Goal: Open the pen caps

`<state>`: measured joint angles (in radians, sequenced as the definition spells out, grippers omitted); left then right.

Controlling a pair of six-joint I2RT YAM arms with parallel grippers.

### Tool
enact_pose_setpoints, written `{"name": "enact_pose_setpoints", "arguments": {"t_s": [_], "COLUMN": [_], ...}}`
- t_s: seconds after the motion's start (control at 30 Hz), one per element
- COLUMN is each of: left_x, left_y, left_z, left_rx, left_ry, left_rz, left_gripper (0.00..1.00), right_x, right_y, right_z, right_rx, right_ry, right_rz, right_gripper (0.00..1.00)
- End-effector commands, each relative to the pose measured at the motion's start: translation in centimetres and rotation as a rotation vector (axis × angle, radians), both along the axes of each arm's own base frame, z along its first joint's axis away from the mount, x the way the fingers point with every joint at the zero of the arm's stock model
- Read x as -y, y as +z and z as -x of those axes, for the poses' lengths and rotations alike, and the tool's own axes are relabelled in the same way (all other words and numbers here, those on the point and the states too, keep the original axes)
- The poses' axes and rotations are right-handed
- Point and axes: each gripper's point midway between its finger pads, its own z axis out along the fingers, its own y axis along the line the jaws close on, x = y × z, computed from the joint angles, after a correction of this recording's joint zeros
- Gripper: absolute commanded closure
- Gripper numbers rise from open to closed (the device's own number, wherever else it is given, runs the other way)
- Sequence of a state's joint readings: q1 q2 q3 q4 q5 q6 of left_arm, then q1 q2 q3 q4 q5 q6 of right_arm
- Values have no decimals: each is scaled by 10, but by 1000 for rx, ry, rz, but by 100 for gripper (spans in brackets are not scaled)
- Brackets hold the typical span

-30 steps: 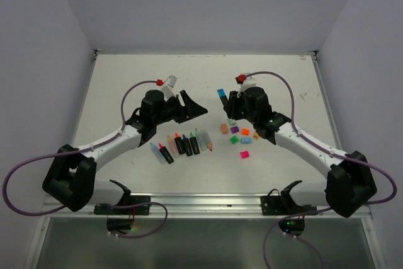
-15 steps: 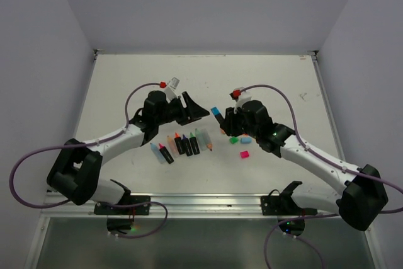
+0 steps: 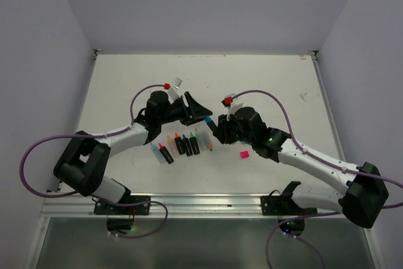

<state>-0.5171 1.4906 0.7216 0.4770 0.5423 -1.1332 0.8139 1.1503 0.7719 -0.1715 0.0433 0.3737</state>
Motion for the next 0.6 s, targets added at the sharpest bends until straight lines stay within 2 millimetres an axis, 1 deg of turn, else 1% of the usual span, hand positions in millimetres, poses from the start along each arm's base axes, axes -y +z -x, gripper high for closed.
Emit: {"name": "enact_pose_setpoints", "arguments": {"t_s": [0.0, 0.27, 0.3, 0.37, 0.47, 0.57], "left_x": [2, 0, 1, 3, 4, 5], "left_y": [17, 12, 14, 10, 11, 9], "left_z": [-1, 6, 6, 7, 7, 8], "left_rx": [43, 28, 28, 20, 22, 18], "left_ry": [-16, -26, -27, -39, -47, -51], "left_rz": [54, 68, 78, 81, 99, 101], "left_gripper": [42, 50, 52, 55, 61, 68], "right_x": [-5, -6, -7, -5, -5, -4], "right_y": [8, 16, 16, 15, 17, 16], "right_z": [-2, -2, -2, -3, -3, -4], "right_rx": [31, 63, 63, 65, 73, 76], "right_ry": [-14, -19, -19, -24, -21, -24], "right_rz": [-32, -44, -44, -40, -43, -36], "right_gripper": [100, 100, 100, 100, 100, 100]}}
